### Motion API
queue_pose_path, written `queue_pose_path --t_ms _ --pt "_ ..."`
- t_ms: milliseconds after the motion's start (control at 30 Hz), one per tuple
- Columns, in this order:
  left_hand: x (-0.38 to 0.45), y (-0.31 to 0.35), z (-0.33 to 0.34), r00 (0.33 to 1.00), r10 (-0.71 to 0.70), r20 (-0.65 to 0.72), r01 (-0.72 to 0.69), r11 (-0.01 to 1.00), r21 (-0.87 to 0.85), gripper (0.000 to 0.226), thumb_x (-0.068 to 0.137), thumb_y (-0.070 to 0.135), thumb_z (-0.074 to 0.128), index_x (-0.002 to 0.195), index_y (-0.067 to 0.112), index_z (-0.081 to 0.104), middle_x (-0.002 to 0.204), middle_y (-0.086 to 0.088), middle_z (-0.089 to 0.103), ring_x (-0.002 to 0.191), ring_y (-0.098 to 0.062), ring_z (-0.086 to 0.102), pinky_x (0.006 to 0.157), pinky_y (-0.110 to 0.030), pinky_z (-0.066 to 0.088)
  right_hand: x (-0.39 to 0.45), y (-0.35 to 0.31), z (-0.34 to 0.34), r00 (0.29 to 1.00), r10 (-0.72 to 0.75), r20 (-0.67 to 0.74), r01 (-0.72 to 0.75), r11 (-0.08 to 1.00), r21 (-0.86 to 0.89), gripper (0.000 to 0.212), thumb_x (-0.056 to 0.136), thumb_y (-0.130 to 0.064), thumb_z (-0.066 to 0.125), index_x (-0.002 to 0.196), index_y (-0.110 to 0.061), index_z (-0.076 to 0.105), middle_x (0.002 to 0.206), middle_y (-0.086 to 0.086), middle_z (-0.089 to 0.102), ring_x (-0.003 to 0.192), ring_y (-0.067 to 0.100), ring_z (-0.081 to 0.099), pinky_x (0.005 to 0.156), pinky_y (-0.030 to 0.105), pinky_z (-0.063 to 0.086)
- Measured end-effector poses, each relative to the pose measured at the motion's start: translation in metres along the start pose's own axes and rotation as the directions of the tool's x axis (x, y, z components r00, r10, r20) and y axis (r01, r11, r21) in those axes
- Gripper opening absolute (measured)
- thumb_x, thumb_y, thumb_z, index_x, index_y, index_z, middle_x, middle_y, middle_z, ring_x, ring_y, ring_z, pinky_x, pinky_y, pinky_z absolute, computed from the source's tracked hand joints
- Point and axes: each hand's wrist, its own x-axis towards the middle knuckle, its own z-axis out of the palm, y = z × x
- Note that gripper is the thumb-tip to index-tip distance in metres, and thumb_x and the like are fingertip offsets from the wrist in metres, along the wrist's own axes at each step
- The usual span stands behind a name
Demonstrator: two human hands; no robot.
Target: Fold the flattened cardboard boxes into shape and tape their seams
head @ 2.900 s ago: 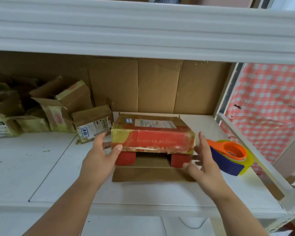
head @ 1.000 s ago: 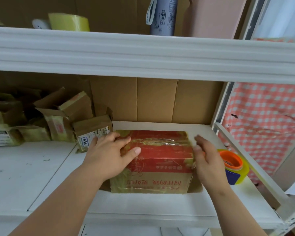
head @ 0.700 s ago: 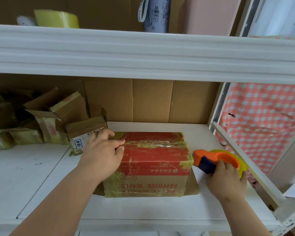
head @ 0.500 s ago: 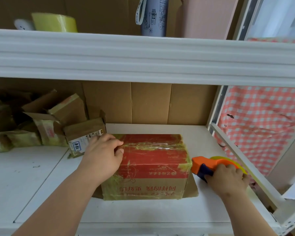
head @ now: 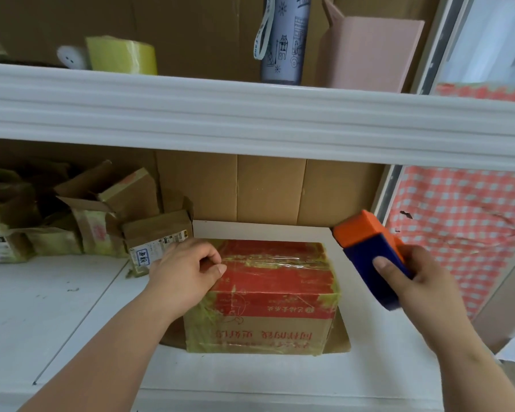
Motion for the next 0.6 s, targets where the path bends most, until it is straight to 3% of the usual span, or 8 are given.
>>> queue_pose_path --t_ms 67,133,200,300,433,500,600 --pt "0.001 -0.003 -0.002 1.000 0.019 0.020 -0.018 0.999 -0.028 0.018 0.095 0.040 0.057 0.078 0.044 0.056 0.098 0.028 0.052 0.110 -0.010 0.043 0.100 -0.047 0.041 -0.004 -0.013 -0.004 0.990 -0.130 0.054 0.129 0.991 0.022 0.023 0.090 -0.033 0.065 0.109 -0.023 0.056 0.093 -0.001 0.066 0.079 0.018 0.065 0.055 0.022 0.049" --pt "0.004 -0.006 -0.006 0.998 0.023 0.051 -0.019 0.998 -0.066 0.023 0.098 0.035 0.052 0.079 0.046 0.059 0.103 0.027 0.055 0.113 -0.011 0.046 0.102 -0.048 0.040 -0.005 -0.029 0.000 0.958 -0.255 0.128 0.259 0.966 -0.010 0.039 0.082 -0.051 0.062 0.112 -0.027 0.056 0.094 -0.007 0.065 0.080 0.012 0.065 0.057 0.020 0.050" --pt "0.005 -0.009 -0.009 0.996 0.016 0.086 -0.006 0.993 -0.115 0.024 0.098 0.035 0.053 0.079 0.047 0.063 0.105 0.026 0.057 0.115 -0.013 0.048 0.103 -0.047 0.040 -0.005 -0.041 0.011 0.914 -0.359 0.188 0.383 0.917 -0.114 0.051 0.081 -0.067 0.058 0.119 -0.033 0.055 0.094 -0.017 0.062 0.084 0.012 0.063 0.071 0.035 0.055" --pt "0.005 -0.010 -0.014 0.992 0.009 0.127 0.016 0.981 -0.193 0.021 0.098 0.040 0.053 0.086 0.042 0.071 0.107 0.018 0.060 0.114 -0.017 0.052 0.102 -0.045 0.043 -0.007 -0.055 0.036 0.819 -0.527 0.227 0.573 0.772 -0.273 0.032 0.083 -0.061 0.054 0.105 -0.038 0.054 0.082 -0.025 0.053 0.080 0.010 0.054 0.092 0.051 0.045" --pt "0.004 -0.011 -0.023 0.979 0.051 0.197 -0.008 0.976 -0.216 0.029 0.102 0.039 0.048 0.102 0.027 0.074 0.113 0.003 0.063 0.111 -0.018 0.056 0.101 -0.042 0.045 -0.005 -0.058 0.065 0.773 -0.535 0.342 0.635 0.663 -0.398 0.047 0.081 -0.067 0.036 0.114 -0.038 0.053 0.104 -0.014 0.062 0.105 0.018 0.058 0.109 0.049 0.026" --pt "0.000 -0.010 -0.029 0.968 0.080 0.239 -0.029 0.977 -0.210 0.030 0.102 0.037 0.049 0.105 0.021 0.073 0.112 0.002 0.063 0.107 -0.015 0.057 0.099 -0.038 0.046 -0.007 -0.055 0.073 0.777 -0.514 0.363 0.629 0.655 -0.418 0.049 0.084 -0.065 0.040 0.121 -0.036 0.055 0.114 -0.009 0.065 0.111 0.019 0.057 0.111 0.045 0.019" --pt "-0.005 -0.011 -0.036 0.958 0.096 0.271 -0.040 0.978 -0.207 0.023 0.100 0.034 0.055 0.117 0.028 0.069 0.119 0.010 0.060 0.113 -0.010 0.054 0.101 -0.031 0.044 -0.009 -0.054 0.079 0.778 -0.504 0.375 0.628 0.644 -0.437 0.047 0.084 -0.059 0.049 0.123 -0.035 0.057 0.116 -0.008 0.065 0.112 0.018 0.056 0.110 0.039 0.015"
